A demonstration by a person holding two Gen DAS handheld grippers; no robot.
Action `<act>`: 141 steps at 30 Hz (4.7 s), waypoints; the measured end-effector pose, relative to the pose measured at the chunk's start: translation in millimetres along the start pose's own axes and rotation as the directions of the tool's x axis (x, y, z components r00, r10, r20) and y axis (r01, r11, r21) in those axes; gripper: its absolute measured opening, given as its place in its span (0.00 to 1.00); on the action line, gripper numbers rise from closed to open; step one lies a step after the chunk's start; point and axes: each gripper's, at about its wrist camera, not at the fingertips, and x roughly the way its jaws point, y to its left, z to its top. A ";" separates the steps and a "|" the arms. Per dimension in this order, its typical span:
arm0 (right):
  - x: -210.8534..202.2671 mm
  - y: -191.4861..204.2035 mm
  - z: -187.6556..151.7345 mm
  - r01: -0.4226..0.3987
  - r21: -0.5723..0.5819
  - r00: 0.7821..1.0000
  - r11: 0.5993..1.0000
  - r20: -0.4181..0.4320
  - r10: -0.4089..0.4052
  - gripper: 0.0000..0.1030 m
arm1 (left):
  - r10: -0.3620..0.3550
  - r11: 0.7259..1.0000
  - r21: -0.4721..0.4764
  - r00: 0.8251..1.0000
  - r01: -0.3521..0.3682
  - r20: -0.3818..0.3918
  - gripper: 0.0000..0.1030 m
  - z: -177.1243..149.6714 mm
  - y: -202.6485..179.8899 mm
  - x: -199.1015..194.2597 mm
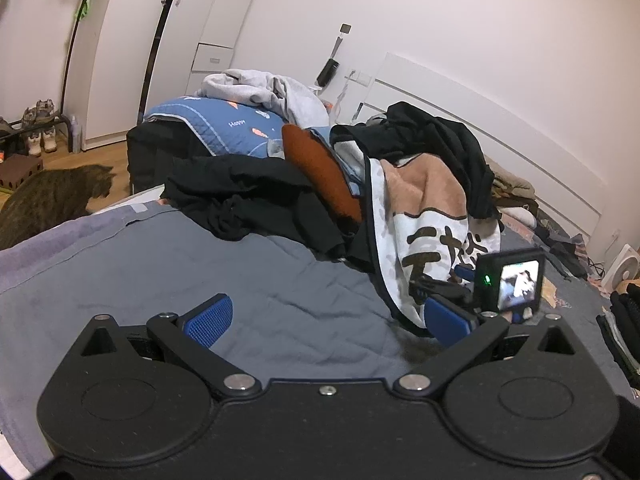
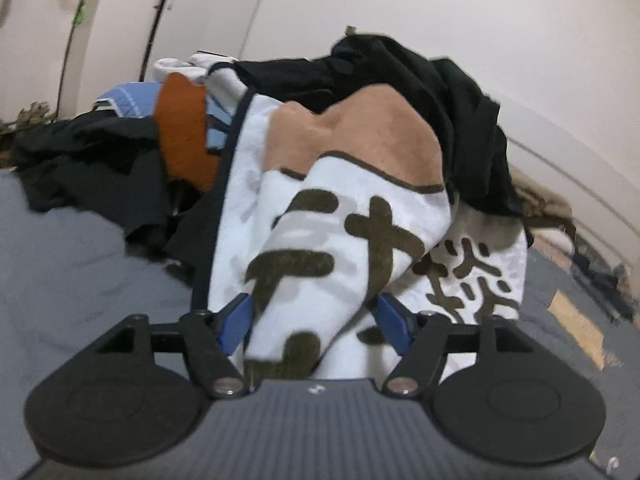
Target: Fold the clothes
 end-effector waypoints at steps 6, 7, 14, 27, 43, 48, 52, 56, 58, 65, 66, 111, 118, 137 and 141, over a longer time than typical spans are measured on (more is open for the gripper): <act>20.3 -10.1 -1.0 -0.063 0.153 0.998 0.986 -0.015 0.066 0.34 | 0.009 1.000 -0.003 1.000 -0.009 0.000 1.00 -0.1 1.8 1.0; 20.6 -12.3 -0.8 -0.059 0.179 0.998 0.982 -0.015 0.063 0.19 | 0.010 1.000 -0.006 1.000 -0.010 0.000 1.00 -0.1 2.5 0.6; -10.4 -25.0 -3.0 -0.111 0.252 0.991 0.961 0.097 0.089 0.05 | 0.018 1.000 -0.001 1.000 -0.018 0.007 1.00 -0.9 1.6 -1.4; -118.2 -58.5 7.2 -0.319 0.362 0.938 0.876 0.252 0.237 0.04 | 0.008 1.000 0.001 1.000 -0.008 0.016 1.00 1.0 1.5 -5.5; -293.4 -125.8 -43.9 -0.393 0.485 0.906 0.781 0.352 0.237 0.03 | -0.030 0.998 0.056 0.999 0.029 0.027 1.00 -4.8 -13.0 -14.7; -361.6 -158.5 -74.2 -0.325 0.550 0.930 0.770 0.333 0.155 0.03 | -0.060 0.995 0.081 0.998 0.059 0.017 1.00 -11.1 -29.6 -15.3; -402.0 -175.2 -106.2 -0.222 0.564 0.963 0.795 0.257 0.086 0.03 | -0.097 0.988 0.122 0.995 0.096 0.006 1.00 -21.2 -47.6 -18.8; -422.8 -189.5 -141.0 -0.134 0.583 0.987 0.801 0.146 0.059 0.03 | -0.120 0.977 0.176 0.993 0.120 -0.011 1.00 -32.8 -63.2 -20.2; -426.6 -190.8 -156.6 -0.106 0.578 0.994 0.809 0.070 0.080 0.03 | -0.127 0.972 0.196 0.992 0.129 -0.024 1.00 -39.1 -69.3 -19.7; -419.0 -177.0 -200.6 0.055 0.476 0.982 0.878 -0.183 0.038 0.19 | -0.137 0.962 0.231 0.989 0.145 -0.050 1.00 -45.3 -77.5 -13.7; -420.4 -177.8 -204.1 0.070 0.475 0.981 0.877 -0.193 0.026 0.31 | -0.138 0.962 0.231 0.989 0.147 -0.054 1.00 -45.1 -77.3 -12.7; -105.3 -110.8 62.7 -0.050 0.126 0.998 0.991 0.047 0.045 0.14 | -0.082 0.989 0.122 0.994 0.089 -0.066 1.00 -27.4 -39.6 18.3; -109.6 -125.7 151.6 -0.039 0.167 0.978 0.985 0.207 0.004 0.13 | -0.078 0.991 0.100 0.995 0.084 -0.068 1.00 -25.7 -35.0 23.2; 2.9 -48.4 176.5 -0.055 0.202 0.976 0.978 0.217 0.010 0.56 | -0.056 0.995 0.081 0.997 0.061 -0.061 1.00 -21.6 -34.1 26.1; 4.8 -39.2 139.7 -0.082 0.169 0.989 0.982 0.135 0.060 0.75 | -0.069 0.994 0.083 0.996 0.074 -0.058 1.00 -19.8 -35.3 22.2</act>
